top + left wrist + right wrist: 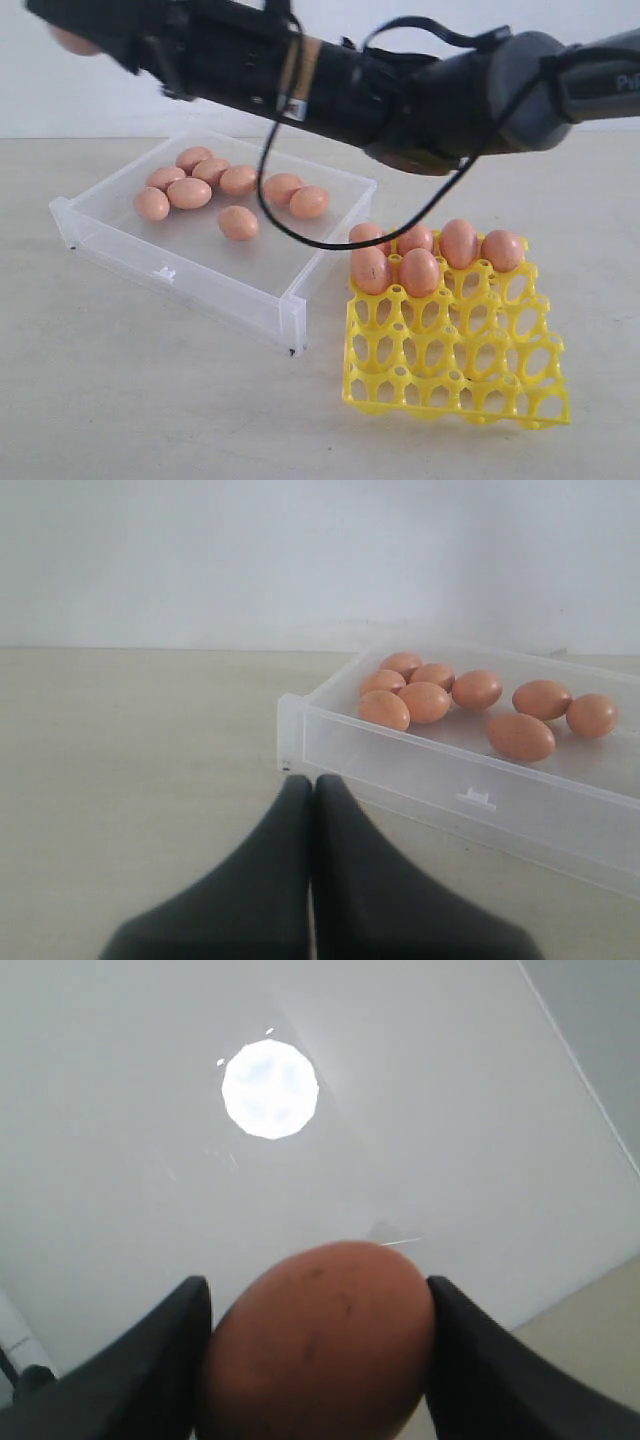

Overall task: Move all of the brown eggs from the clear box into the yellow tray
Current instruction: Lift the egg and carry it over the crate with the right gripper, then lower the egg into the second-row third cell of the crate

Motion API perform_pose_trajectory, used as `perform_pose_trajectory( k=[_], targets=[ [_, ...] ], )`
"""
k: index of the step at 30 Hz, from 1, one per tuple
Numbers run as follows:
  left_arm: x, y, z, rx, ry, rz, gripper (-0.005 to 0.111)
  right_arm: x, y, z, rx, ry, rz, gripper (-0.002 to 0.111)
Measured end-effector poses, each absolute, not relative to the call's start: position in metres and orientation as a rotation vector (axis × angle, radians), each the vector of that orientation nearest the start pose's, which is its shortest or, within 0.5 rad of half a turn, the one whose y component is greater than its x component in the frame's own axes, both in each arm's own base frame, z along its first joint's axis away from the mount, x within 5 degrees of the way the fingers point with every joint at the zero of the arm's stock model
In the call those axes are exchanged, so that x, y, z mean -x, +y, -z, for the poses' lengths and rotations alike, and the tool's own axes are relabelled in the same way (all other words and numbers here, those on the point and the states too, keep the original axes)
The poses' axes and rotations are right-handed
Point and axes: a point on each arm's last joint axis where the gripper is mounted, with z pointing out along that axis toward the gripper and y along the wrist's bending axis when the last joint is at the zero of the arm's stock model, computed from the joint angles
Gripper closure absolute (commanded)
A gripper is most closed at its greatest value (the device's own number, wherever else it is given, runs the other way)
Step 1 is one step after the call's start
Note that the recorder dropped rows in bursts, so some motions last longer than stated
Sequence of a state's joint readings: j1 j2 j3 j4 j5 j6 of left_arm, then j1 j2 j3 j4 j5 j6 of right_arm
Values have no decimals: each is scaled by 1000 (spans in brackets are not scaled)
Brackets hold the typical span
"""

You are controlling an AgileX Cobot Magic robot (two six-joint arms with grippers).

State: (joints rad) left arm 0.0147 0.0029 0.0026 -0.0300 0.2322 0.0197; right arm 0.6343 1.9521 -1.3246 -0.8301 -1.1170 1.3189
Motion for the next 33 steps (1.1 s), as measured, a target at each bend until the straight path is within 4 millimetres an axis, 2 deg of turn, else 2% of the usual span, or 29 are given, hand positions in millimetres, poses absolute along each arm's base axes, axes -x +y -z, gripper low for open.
perform_pose_trajectory(
  k=[2,4,7,10,12,15,17,19,22,25,28,33],
  targets=[
    [-56,0,-191,16,1721,2,111,-320,275,-271,511,1414,-1689,109],
    [-56,0,-191,16,1721,2,111,-320,255,-262,497,1464,-1655,109],
    [-56,0,-191,16,1721,2,111,-304,231,-255,572,1524,-1583,109],
    [-56,0,-191,16,1721,2,111,-274,216,-266,709,1514,-1489,109],
    [-56,0,-191,16,1721,2,111,-261,205,-269,738,1546,-1327,109],
    [-56,0,-191,16,1721,2,111,-252,181,-264,708,1653,-961,109],
    [-56,0,-191,16,1721,2,111,-251,163,-250,699,1761,-687,109],
    [-56,0,-191,16,1721,2,111,-250,149,-235,754,1844,-488,109],
    [-56,0,-191,16,1721,2,111,-244,139,-211,879,1923,-316,109],
    [-56,0,-191,16,1721,2,111,-250,133,-195,915,1956,-285,109],
    [-56,0,-191,16,1721,2,111,-261,119,-190,808,1980,-337,109],
    [-56,0,-191,16,1721,2,111,-273,73,-198,614,1963,-541,109]
  ],
)
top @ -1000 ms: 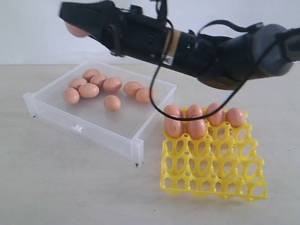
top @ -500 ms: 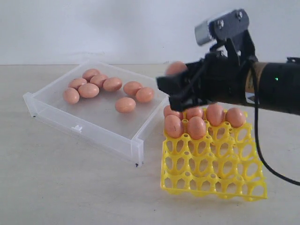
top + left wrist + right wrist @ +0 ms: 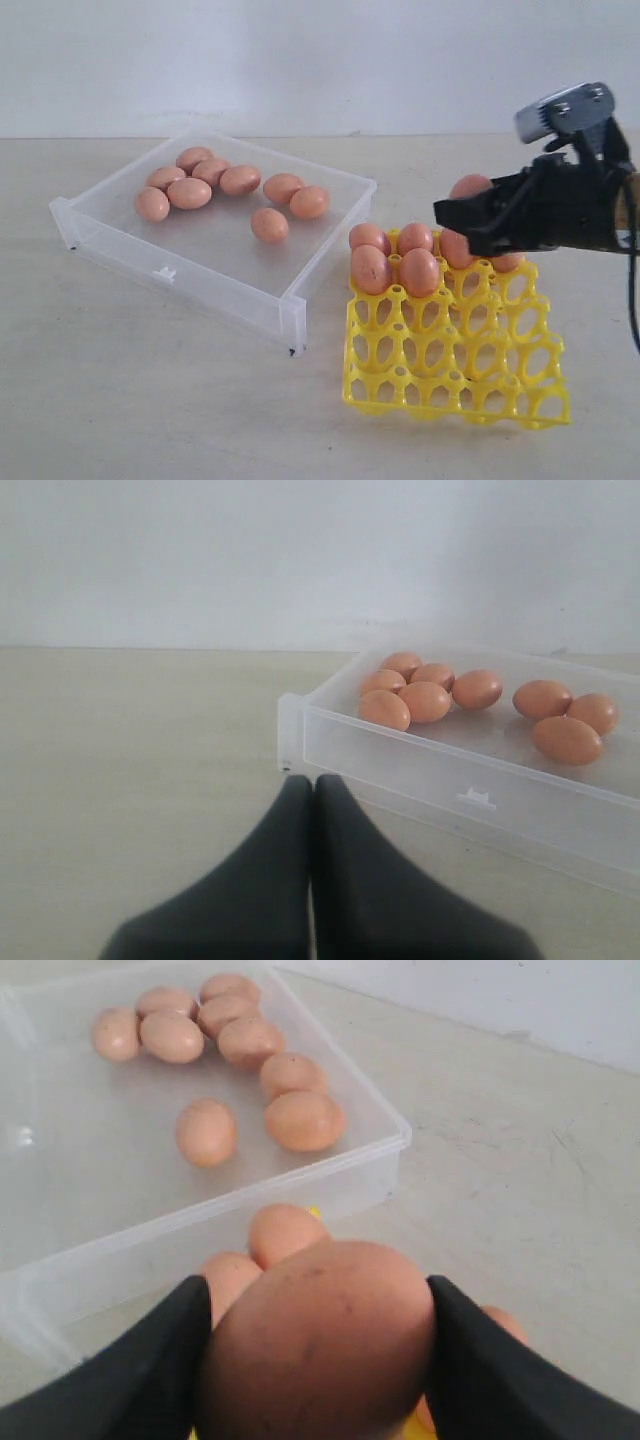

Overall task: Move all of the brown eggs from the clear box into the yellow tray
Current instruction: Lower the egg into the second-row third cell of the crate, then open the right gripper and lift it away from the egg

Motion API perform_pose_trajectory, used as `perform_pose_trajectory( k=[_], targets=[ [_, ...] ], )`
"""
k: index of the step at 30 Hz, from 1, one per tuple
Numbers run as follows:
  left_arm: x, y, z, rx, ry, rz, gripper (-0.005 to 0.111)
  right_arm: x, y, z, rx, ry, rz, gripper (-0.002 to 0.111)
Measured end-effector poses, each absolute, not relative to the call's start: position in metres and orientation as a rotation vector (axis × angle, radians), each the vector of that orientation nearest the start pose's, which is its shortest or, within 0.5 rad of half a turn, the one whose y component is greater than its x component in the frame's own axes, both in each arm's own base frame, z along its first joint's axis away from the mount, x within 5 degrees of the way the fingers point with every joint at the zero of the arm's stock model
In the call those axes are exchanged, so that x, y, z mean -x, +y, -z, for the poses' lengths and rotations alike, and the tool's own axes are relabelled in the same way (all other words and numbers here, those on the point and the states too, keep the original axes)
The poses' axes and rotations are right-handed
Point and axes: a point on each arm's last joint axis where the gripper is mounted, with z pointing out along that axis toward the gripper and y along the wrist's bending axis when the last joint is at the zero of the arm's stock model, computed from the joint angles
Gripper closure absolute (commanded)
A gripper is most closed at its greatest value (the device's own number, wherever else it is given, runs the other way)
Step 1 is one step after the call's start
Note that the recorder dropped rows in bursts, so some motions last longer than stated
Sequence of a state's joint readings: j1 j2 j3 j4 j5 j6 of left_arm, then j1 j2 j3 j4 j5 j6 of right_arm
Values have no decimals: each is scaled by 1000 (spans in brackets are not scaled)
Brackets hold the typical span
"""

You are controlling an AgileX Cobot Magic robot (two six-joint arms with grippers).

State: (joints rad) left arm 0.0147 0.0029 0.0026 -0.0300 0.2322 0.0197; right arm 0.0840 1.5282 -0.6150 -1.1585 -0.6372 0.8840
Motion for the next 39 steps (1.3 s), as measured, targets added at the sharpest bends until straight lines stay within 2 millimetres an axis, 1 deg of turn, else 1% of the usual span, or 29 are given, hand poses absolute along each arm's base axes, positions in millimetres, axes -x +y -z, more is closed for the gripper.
perform_pose_trajectory(
  k=[3,5,8,13,16,17,18,19,22,23,24,28,31,33,35,36,37,38,39],
  targets=[
    [-56,0,-191,16,1721,2,111,-269,48,-199,591,1946,-729,109],
    [-56,0,-191,16,1721,2,111,-267,38,-198,577,1918,-846,109],
    [-56,0,-191,16,1721,2,111,-263,33,-194,630,1907,-909,109],
    [-56,0,-191,16,1721,2,111,-260,32,-187,733,1952,-836,109],
    [-56,0,-191,16,1721,2,111,-264,27,-179,833,1962,-662,109],
    [-56,0,-191,16,1721,2,111,-269,30,-174,868,1949,-592,109],
    [-56,0,-191,16,1721,2,111,-271,34,-170,887,1943,-576,109],
    [-56,0,-191,16,1721,2,111,-274,42,-160,935,1926,-577,109],
    [-56,0,-191,16,1721,2,111,-277,54,-140,1036,1889,-566,109],
    [-56,0,-191,16,1721,2,111,-279,55,-134,1035,1884,-552,109],
    [-56,0,-191,16,1721,2,111,-281,54,-133,1020,1882,-534,109],
    [-56,0,-191,16,1721,2,111,-288,51,-136,950,1860,-467,108],
    [-56,0,-191,16,1721,2,111,-290,51,-133,933,1867,-466,100],
    [-56,0,-191,16,1721,2,111,-290,51,-125,933,1888,-479,89],
    [-56,0,-191,16,1721,2,111,-290,52,-124,929,1876,-500,74],
    [-56,0,-191,16,1721,2,111,-290,53,-126,924,1860,-513,65],
    [-56,0,-191,16,1721,2,111,-291,53,-128,912,1845,-525,61],
    [-56,0,-191,16,1721,2,111,-291,54,-128,907,1842,-528,54],
    [-56,0,-191,16,1721,2,111,-291,53,-128,900,1841,-527,51]
  ],
)
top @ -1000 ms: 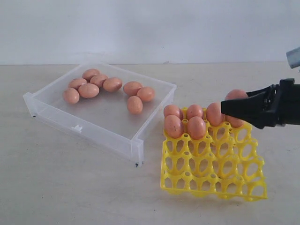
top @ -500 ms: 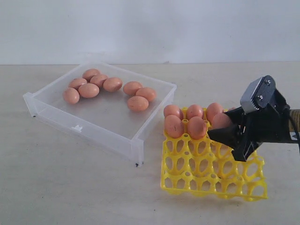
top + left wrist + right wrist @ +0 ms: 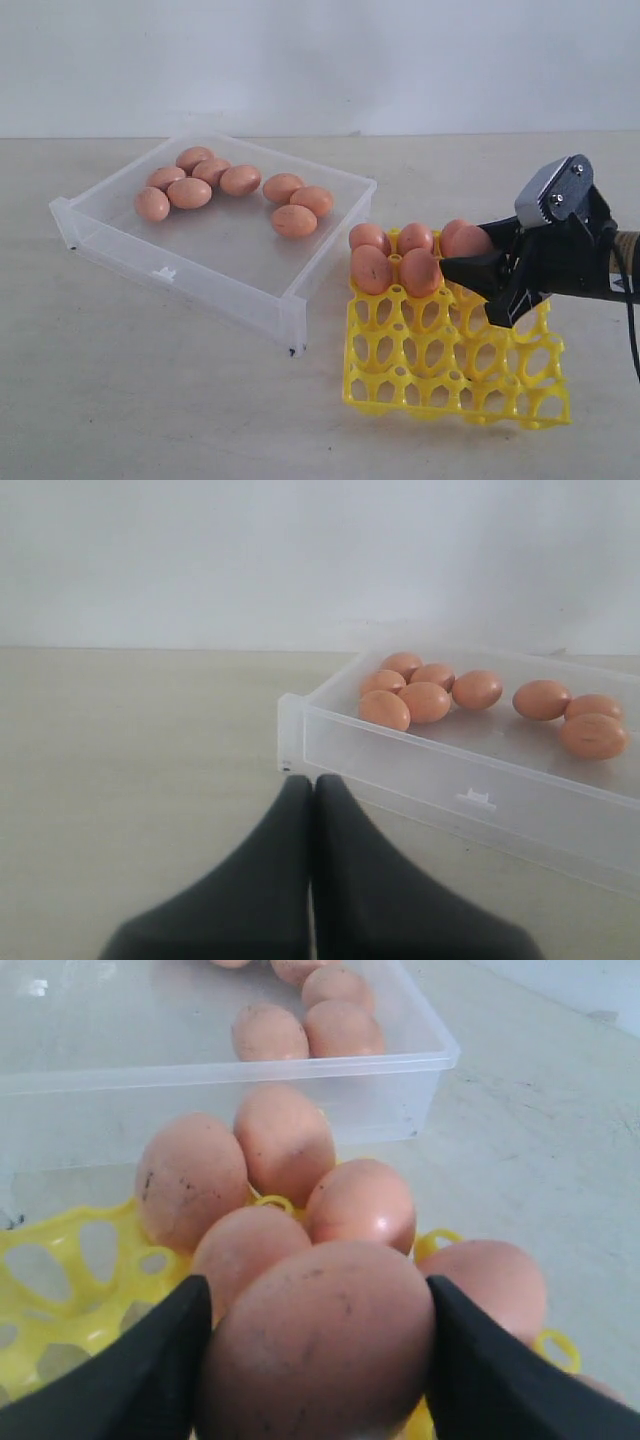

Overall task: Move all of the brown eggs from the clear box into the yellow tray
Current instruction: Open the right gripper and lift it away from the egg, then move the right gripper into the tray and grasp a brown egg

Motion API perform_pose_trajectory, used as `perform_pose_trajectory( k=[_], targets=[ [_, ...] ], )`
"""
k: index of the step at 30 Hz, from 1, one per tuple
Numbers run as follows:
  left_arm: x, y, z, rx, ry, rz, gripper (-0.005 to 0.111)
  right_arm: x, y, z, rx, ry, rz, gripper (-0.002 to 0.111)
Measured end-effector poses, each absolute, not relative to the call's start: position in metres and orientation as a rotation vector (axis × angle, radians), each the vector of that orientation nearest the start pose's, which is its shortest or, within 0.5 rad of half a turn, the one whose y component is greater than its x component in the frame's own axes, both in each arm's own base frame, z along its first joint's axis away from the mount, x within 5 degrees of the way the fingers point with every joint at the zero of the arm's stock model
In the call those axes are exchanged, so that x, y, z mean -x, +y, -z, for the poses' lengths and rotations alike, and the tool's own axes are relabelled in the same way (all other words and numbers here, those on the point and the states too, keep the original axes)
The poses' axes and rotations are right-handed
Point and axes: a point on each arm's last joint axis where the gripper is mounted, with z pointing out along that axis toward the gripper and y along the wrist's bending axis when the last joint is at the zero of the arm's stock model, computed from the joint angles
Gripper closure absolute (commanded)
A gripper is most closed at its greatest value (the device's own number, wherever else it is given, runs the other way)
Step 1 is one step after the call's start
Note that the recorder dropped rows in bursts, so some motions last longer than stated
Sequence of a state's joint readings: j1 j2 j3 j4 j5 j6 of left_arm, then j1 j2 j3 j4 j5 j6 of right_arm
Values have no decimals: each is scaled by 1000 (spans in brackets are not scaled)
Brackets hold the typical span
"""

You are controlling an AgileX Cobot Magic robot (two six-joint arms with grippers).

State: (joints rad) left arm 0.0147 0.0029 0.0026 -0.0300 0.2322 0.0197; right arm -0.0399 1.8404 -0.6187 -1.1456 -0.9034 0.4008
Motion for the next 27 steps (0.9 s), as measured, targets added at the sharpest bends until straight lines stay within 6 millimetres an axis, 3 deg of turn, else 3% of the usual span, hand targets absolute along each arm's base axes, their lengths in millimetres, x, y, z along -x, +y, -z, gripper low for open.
perform_pose_trajectory(
  k=[4,12,19,22,25,27],
  targets=[
    [-56,0,-191,16,1721,2,111,-292,53,-128,893,1842,-526,43],
    [-56,0,-191,16,1721,2,111,-295,52,-130,832,1842,-520,43],
    [-56,0,-191,16,1721,2,111,-298,57,-154,646,1645,-680,46],
    [-56,0,-191,16,1721,2,111,-298,57,-168,601,1595,-703,67],
    [-56,0,-191,16,1721,2,111,-295,58,-189,611,1530,-693,108],
    [-56,0,-191,16,1721,2,111,-291,59,-202,646,1488,-681,108]
  ],
)
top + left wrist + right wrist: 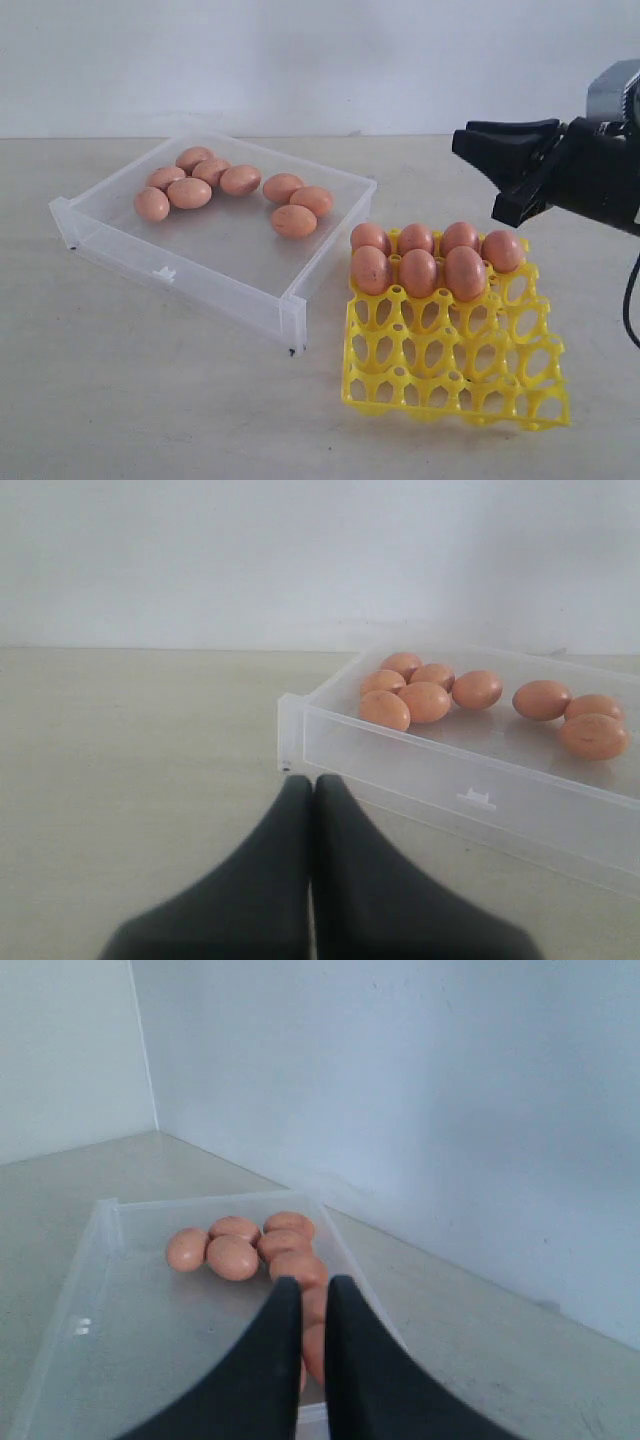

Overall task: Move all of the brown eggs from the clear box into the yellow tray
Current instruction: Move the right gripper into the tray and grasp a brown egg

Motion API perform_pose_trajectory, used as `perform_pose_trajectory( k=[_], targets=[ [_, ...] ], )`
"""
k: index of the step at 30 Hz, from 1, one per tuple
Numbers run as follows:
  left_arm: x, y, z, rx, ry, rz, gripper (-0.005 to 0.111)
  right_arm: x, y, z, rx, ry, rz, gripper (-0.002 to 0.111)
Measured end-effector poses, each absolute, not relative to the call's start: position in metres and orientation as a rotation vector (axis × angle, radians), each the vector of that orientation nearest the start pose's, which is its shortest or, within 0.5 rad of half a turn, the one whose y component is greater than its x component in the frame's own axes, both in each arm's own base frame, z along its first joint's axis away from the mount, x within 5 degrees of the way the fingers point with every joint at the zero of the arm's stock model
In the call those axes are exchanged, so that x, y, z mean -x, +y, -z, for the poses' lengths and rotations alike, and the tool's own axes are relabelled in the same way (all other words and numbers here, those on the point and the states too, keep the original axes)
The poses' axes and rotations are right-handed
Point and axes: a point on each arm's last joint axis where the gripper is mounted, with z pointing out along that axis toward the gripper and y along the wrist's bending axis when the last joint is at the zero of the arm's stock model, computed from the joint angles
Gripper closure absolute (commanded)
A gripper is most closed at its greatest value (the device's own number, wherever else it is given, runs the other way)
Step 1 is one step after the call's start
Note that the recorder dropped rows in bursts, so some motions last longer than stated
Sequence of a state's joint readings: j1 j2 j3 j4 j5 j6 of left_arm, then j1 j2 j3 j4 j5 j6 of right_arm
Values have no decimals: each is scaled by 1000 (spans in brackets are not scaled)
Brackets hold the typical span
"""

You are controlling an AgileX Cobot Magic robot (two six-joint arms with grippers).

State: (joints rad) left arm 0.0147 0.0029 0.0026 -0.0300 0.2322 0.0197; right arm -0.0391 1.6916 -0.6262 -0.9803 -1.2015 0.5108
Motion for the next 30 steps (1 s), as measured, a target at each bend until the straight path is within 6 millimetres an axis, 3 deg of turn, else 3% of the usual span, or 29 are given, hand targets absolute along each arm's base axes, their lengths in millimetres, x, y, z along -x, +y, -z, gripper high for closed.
perform_pose_trajectory(
  k=[6,9,12,15,21,25,27,30],
  targets=[
    [-56,0,-191,16,1721,2,111,-272,78,-233,808,1442,-606,109],
    [-56,0,-191,16,1721,2,111,-264,103,-243,879,1464,-552,109],
    [-56,0,-191,16,1721,2,111,-265,141,-259,950,1522,-452,109],
    [-56,0,-191,16,1721,2,111,-279,178,-280,924,1658,-297,109],
    [-56,0,-191,16,1721,2,111,-342,231,-301,793,2037,-17,109],
    [-56,0,-191,16,1721,2,111,-360,265,-282,1165,2348,-102,109],
    [-56,0,-191,16,1721,2,111,-362,283,-277,1360,2372,-233,108],
    [-56,0,-191,16,1721,2,111,-372,301,-275,1452,2328,-315,98]
  ],
)
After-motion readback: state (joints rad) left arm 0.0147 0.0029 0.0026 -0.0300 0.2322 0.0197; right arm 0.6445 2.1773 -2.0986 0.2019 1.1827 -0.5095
